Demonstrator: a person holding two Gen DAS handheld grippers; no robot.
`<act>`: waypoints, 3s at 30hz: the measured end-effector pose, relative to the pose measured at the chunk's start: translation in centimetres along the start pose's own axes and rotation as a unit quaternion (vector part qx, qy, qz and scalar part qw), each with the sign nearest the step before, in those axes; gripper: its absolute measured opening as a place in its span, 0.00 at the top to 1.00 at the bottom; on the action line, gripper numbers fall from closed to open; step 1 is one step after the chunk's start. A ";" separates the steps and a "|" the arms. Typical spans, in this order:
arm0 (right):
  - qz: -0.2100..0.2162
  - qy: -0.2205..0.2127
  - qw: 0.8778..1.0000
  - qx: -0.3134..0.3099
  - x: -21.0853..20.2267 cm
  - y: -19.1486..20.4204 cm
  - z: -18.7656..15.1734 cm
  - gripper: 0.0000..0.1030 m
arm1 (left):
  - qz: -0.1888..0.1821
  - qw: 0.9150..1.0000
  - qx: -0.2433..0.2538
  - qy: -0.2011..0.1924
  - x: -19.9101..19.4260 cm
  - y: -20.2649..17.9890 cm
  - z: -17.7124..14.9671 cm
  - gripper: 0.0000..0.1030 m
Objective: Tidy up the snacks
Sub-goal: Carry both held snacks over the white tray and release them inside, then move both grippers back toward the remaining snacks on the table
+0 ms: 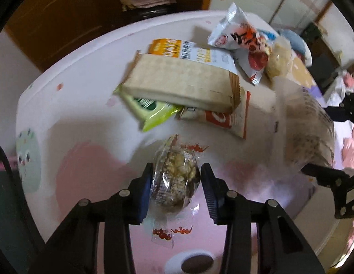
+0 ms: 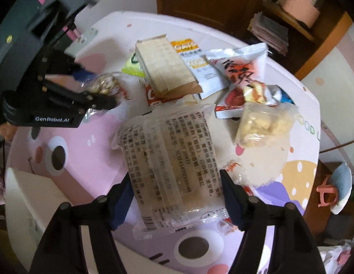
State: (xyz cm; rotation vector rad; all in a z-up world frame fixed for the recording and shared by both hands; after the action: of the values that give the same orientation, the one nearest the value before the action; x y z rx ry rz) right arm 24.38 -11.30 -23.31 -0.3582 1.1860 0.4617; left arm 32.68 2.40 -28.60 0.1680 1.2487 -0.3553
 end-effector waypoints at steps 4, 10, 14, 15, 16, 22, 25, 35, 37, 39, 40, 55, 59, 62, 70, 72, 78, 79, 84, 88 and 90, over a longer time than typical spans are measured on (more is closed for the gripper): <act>0.002 -0.027 1.000 0.016 -3.0 -0.2 0.0 0.32 | 0.001 0.998 -0.048 -0.031 -4.4 0.8 -1.0 0.62; 0.010 -0.097 0.992 0.078 -9.8 -0.4 -0.7 0.32 | -0.026 0.988 -0.098 -0.114 -15.0 -0.5 -2.7 0.62; 0.024 -0.145 0.982 0.123 -15.5 0.6 -3.1 0.32 | -0.022 0.981 -0.101 -0.162 -21.4 -2.9 -4.9 0.61; 0.026 -0.153 0.979 0.129 -16.6 0.8 -3.7 0.31 | -0.023 0.979 -0.101 -0.173 -23.0 -4.0 -5.8 0.61; 0.029 -0.162 0.977 0.137 -17.6 1.4 -4.2 0.31 | -0.024 0.978 -0.102 -0.179 -24.3 -4.1 -6.7 0.61; 0.052 -0.173 0.965 0.189 -22.4 3.7 -9.9 0.31 | -0.019 0.974 -0.107 -0.197 -28.7 -8.6 -12.2 0.61; 0.034 -0.157 0.968 0.193 -23.4 4.9 -12.8 0.31 | -0.030 0.976 -0.111 -0.185 -28.4 -10.9 -14.6 0.61; 0.034 -0.099 0.969 0.222 -23.2 8.0 -19.4 0.31 | -0.032 0.986 -0.094 -0.137 -25.0 -16.1 -19.1 0.61; 0.020 -0.086 0.970 0.227 -23.1 8.2 -20.2 0.31 | -0.031 0.987 -0.090 -0.133 -24.7 -16.6 -19.5 0.61; 0.018 -0.077 0.969 0.235 -23.1 8.1 -20.7 0.31 | -0.030 0.987 -0.090 -0.127 -24.5 -17.0 -19.7 0.61; 0.018 -0.075 0.968 0.241 -23.3 8.0 -21.0 0.31 | -0.028 0.988 -0.089 -0.124 -24.4 -17.2 -19.9 0.61; 0.020 -0.067 0.962 0.265 -24.0 7.5 -21.6 0.24 | 0.002 0.991 -0.074 -0.115 -24.9 -18.1 -20.7 0.27; 0.033 -0.045 0.963 0.264 -23.0 8.0 -21.9 0.24 | 0.011 0.989 -0.085 -0.119 -25.0 -17.6 -20.8 0.19; 0.031 -0.060 0.965 0.255 -23.5 8.2 -21.6 0.23 | 0.012 0.988 -0.101 -0.116 -24.8 -17.0 -20.9 0.19; 0.020 -0.060 0.967 0.247 -23.4 8.0 -21.4 0.19 | 0.007 0.983 -0.141 -0.115 -24.8 -15.7 -20.8 0.19; 0.020 -0.059 0.967 0.249 -23.4 7.8 -21.5 0.19 | 0.008 0.983 -0.145 -0.115 -24.8 -15.6 -20.6 0.19; 0.021 -0.058 0.967 0.247 -23.2 7.6 -21.5 0.19 | 0.011 0.984 -0.140 -0.112 -24.6 -15.8 -20.0 0.19; 0.020 -0.059 0.967 0.247 -23.2 7.6 -21.4 0.19 | 0.011 0.984 -0.139 -0.113 -24.6 -15.9 -19.8 0.19; 0.021 -0.058 0.967 0.248 -23.0 7.4 -21.4 0.19 | 0.013 0.984 -0.140 -0.111 -24.5 -15.9 -19.5 0.19; 0.024 -0.058 0.966 0.253 -22.6 7.0 -21.2 0.19 | 0.013 0.984 -0.139 -0.111 -24.5 -15.7 -19.2 0.19; 0.026 -0.056 0.965 0.255 -22.3 6.7 -21.0 0.19 | 0.012 0.984 -0.140 -0.110 -24.3 -15.6 -18.7 0.19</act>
State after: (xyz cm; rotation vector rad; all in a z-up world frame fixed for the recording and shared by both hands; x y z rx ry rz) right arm -2.60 -19.47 -9.56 0.1431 1.1584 0.2042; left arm 3.89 -2.04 -10.37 -0.0943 1.0628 -0.1689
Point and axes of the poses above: each gripper's, at about its wrist camera, not at the fingertips, and x roughly the way its jaws point, y to its left, z to its top, the point moved 5 cm from there along x, roughly the way its jaws point, and after that the axes turned 5 degrees about -y, right-handed, at the moved point
